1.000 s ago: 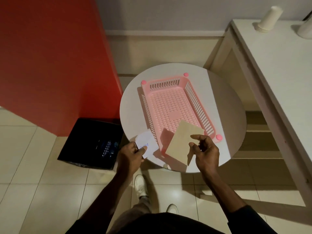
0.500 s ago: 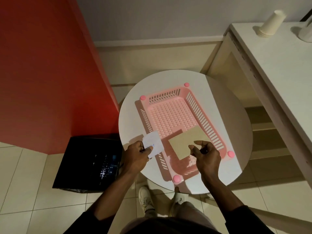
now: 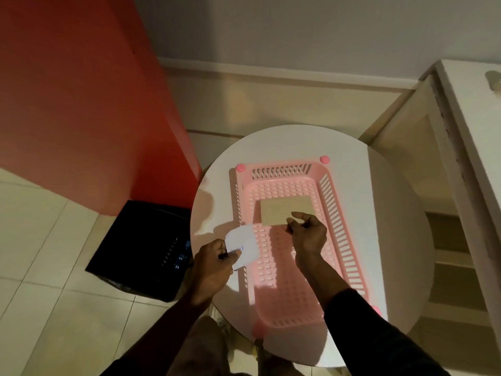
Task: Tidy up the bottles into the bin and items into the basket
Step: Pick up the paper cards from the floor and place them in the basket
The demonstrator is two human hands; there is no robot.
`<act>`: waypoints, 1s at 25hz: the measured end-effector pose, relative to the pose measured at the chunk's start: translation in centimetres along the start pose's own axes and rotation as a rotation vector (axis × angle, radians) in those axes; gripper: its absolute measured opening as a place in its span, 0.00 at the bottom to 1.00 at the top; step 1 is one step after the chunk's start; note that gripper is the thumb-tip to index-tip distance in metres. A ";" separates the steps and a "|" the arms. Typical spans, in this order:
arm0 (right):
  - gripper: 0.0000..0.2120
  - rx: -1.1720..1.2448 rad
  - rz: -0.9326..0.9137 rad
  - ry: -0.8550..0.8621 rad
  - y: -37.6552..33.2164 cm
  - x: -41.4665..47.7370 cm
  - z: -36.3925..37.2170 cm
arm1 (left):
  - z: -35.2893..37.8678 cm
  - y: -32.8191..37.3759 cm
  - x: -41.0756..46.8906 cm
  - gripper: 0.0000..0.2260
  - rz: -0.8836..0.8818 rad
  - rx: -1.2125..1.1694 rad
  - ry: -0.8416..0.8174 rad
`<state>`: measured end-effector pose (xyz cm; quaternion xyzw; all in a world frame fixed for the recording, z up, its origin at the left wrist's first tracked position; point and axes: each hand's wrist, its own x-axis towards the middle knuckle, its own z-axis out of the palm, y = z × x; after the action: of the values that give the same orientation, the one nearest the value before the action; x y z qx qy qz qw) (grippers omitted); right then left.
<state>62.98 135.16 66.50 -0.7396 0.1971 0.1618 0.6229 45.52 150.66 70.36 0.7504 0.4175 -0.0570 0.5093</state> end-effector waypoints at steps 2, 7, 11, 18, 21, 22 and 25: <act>0.09 0.026 0.043 -0.029 -0.4 2.3 2.0 | 0.7 0.2 -0.3 0.19 -0.006 0.002 0.021; 0.08 -0.027 0.096 -0.020 -1.2 4.8 6.2 | 0.8 0.7 -0.4 0.13 -0.024 -0.015 0.026; 0.13 -0.113 0.125 -0.001 -1.1 5.7 7.2 | -0.5 0.9 0.6 0.16 0.050 0.084 0.042; 0.06 -0.446 -0.032 -0.038 -1.3 6.3 7.8 | -1.9 1.1 2.2 0.12 0.237 0.067 -0.063; 0.08 -0.430 -0.014 0.000 -1.1 6.4 7.9 | -1.8 1.2 2.6 0.10 0.212 0.048 -0.088; 0.09 -0.416 -0.010 0.007 -0.9 6.5 7.8 | -1.7 1.3 2.7 0.10 0.194 0.045 -0.093; 0.14 -0.521 -0.083 -0.021 -1.4 5.5 7.0 | -1.5 1.7 3.2 0.10 0.138 0.038 -0.098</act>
<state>68.49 141.71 63.80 -0.8808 0.1120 0.1891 0.4193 48.28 153.50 70.68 0.7832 0.3381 -0.0660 0.5176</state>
